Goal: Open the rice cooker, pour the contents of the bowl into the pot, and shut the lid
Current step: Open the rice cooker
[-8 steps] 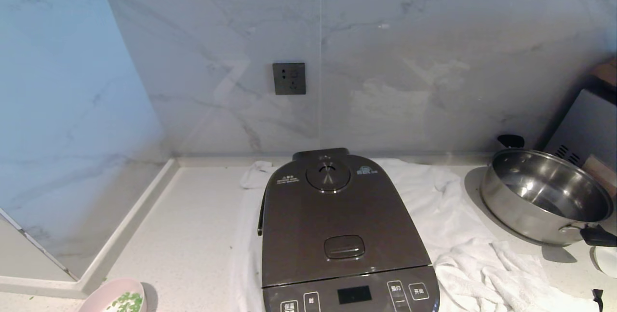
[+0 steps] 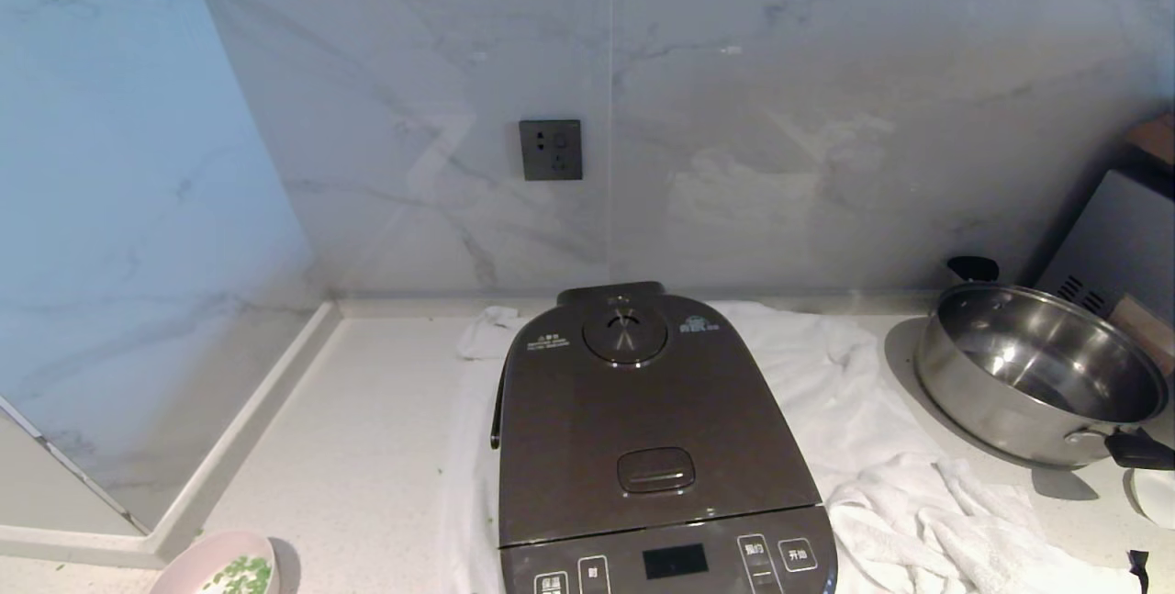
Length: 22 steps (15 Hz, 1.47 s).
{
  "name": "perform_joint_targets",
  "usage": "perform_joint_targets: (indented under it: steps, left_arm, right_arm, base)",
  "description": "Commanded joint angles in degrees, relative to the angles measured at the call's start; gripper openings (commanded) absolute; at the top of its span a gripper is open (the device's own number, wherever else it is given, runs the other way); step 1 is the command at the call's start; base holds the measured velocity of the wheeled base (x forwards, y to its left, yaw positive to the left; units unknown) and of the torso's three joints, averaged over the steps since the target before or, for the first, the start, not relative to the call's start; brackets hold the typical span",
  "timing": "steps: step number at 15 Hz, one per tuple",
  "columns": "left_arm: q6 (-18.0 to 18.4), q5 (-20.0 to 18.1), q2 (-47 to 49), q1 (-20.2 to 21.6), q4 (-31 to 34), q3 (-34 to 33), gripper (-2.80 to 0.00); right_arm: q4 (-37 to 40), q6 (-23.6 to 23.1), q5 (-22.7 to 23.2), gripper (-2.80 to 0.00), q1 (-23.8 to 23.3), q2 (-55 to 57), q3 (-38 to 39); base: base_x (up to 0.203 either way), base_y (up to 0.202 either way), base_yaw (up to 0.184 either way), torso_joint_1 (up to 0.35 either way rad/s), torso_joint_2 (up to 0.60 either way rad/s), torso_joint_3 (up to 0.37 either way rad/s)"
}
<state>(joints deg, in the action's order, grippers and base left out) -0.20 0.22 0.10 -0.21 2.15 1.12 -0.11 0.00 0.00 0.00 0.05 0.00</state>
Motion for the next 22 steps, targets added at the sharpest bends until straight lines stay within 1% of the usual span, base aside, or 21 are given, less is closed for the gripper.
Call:
perform_joint_targets:
  steps: [1, 12, 13, 15, 18, 21, 22]
  left_arm:
    - [0.03, 0.04, 0.08, 0.03, -0.04, -0.07, -2.8]
    - [0.03, 0.04, 0.08, -0.05, 0.02, 0.02, -2.8]
    - [0.03, 0.04, -0.01, -0.06, -0.04, 0.02, -2.8]
    - [0.03, 0.04, 0.08, -0.06, 0.05, 0.02, -2.8]
    - [0.2, -0.04, 0.08, -0.06, 0.2, 0.02, -2.8]
    - [0.2, -0.04, 0.08, -0.06, 0.23, 0.02, -2.8]
    - [0.2, -0.04, 0.08, -0.06, 0.23, 0.02, -2.8]
  right_arm:
    - [-0.07, 0.0, 0.0, -2.8, -0.07, 0.04, 0.0]
    - [-0.66, -0.81, -0.09, -2.8, -0.05, -0.05, -0.07]
    - [-1.8, -1.18, 0.2, -2.8, -0.03, 0.0, -1.36]
    - [-0.94, -1.24, 1.26, -2.8, -0.01, 2.97, -7.2]
    - [-0.28, -1.14, 7.92, -2.8, 0.01, 11.52, -14.86]
    - [-0.3, -0.04, 17.09, -2.8, 0.04, 27.39, -24.23]
    - [-0.35, 1.32, 21.17, -2.8, 0.18, 34.08, -28.18]
  base:
    - [0.0, 0.0, 0.0, 0.0, 0.0, 0.0]
    - [0.0, 0.0, 0.0, 0.0, 0.0, 0.0]
    - [0.0, 0.0, 0.0, 0.0, 0.0, 0.0]
    - [0.0, 0.0, 0.0, 0.0, 0.0, 0.0]
    - [0.0, 0.0, 0.0, 0.0, 0.0, 0.0]
    - [0.0, 0.0, 0.0, 0.0, 0.0, 0.0]
    - [0.0, 0.0, 0.0, 0.0, 0.0, 0.0]
